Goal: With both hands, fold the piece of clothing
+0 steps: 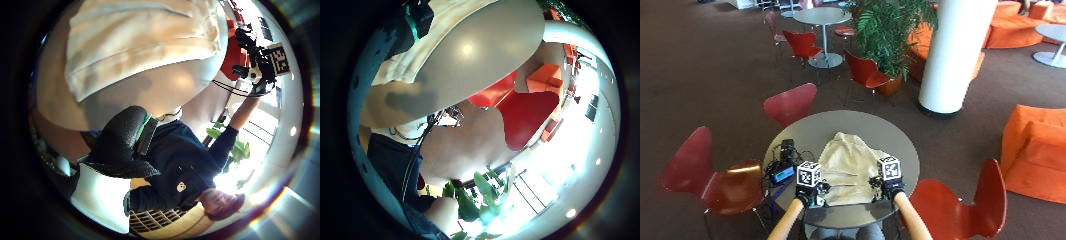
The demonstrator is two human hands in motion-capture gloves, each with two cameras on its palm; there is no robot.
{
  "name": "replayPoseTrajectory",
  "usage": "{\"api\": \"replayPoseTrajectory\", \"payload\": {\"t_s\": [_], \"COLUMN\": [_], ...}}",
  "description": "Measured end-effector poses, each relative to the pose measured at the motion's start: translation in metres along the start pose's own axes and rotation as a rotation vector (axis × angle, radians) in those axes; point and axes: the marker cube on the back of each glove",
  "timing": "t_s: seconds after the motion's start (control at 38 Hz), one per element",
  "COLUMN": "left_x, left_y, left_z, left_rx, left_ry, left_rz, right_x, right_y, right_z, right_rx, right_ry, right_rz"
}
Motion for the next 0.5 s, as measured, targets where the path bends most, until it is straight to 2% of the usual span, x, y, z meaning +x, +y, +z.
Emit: {"api": "replayPoseTrajectory", "payload": {"t_s": [0.11, 0.18, 0.29, 0.4, 0.5], "left_x": [0.007, 0.006, 0.008, 0.008, 0.013], "left_y": [0.008, 0.007, 0.008, 0.0, 0.004], "left_z": [0.01, 0.017, 0.019, 0.024, 0.026], "left_rx": [-0.06, -0.045, 0.013, 0.134, 0.242], "left_ry": [-0.06, -0.072, -0.03, -0.021, -0.083], "left_rz": [-0.072, -0.108, -0.082, -0.05, -0.064], "right_x": [-0.002, 0.002, 0.015, 0.011, 0.004], "right_y": [-0.008, -0.015, -0.016, -0.026, -0.032], "right_z": [0.021, 0.028, 0.035, 0.035, 0.029], "right_rx": [-0.057, -0.004, 0.029, 0.218, 0.401], "right_ry": [0.003, 0.019, 0.073, 0.07, 0.102], "right_rz": [0.016, 0.057, 0.204, 0.149, 0.087]}}
